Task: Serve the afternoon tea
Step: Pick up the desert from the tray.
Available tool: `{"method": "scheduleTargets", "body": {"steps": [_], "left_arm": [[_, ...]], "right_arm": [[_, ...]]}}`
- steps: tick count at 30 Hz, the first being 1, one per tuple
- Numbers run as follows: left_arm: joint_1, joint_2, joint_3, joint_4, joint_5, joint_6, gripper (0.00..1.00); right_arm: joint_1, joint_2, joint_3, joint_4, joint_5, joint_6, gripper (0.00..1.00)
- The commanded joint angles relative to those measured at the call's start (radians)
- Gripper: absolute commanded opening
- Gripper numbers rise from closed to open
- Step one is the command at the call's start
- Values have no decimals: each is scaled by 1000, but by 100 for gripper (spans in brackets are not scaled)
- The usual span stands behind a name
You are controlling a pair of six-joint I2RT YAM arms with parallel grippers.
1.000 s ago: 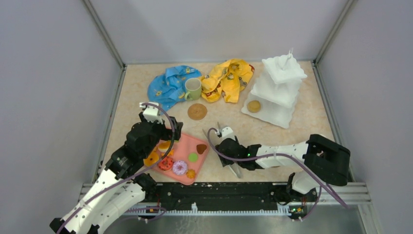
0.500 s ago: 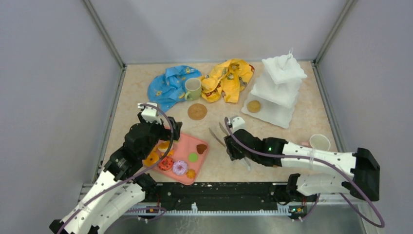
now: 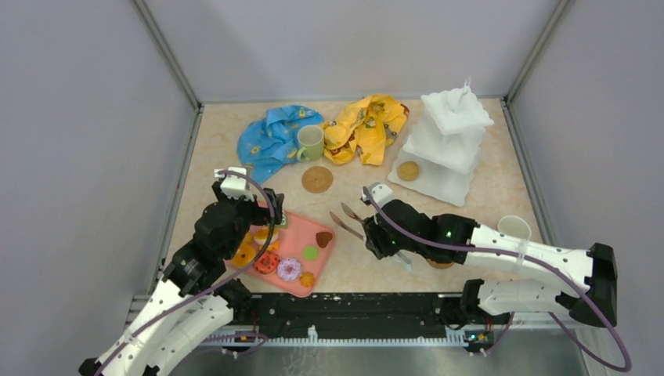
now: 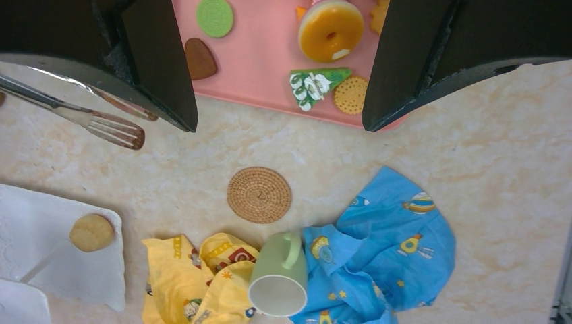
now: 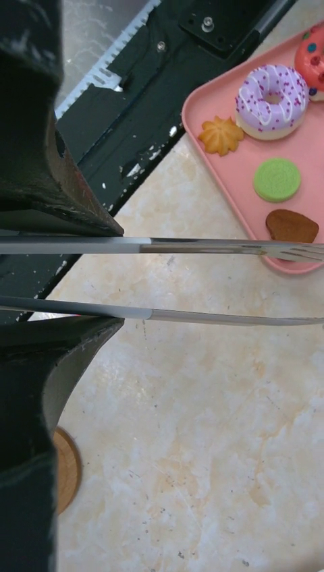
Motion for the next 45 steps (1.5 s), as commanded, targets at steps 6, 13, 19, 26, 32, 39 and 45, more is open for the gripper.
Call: {"method": "scheduleTargets", "body": {"steps": [6, 13, 19, 26, 32, 39, 45], "left_arm": [[3, -55, 8, 22, -99, 55, 99], [3, -90, -2, 39, -140, 56, 99], [4, -95, -4, 38, -164, 55, 99], [3, -95, -6, 38, -166, 55, 99], [4, -92, -9, 42, -164, 54, 99], [4, -89, -10, 42, -161, 53, 99], [4, -87, -11, 43, -161, 53, 99]], "right_arm": [[42, -42, 59, 106, -180, -109, 43], [76, -6, 10, 197, -207, -122, 44], [105, 25, -36, 313, -256, -127, 46], [172, 74, -62, 363, -252, -123, 47], [222, 109, -73, 388, -222, -117, 48], [258, 166, -60, 391, -163, -145, 49], [259, 186, -62, 421, -172, -157, 49]]}}
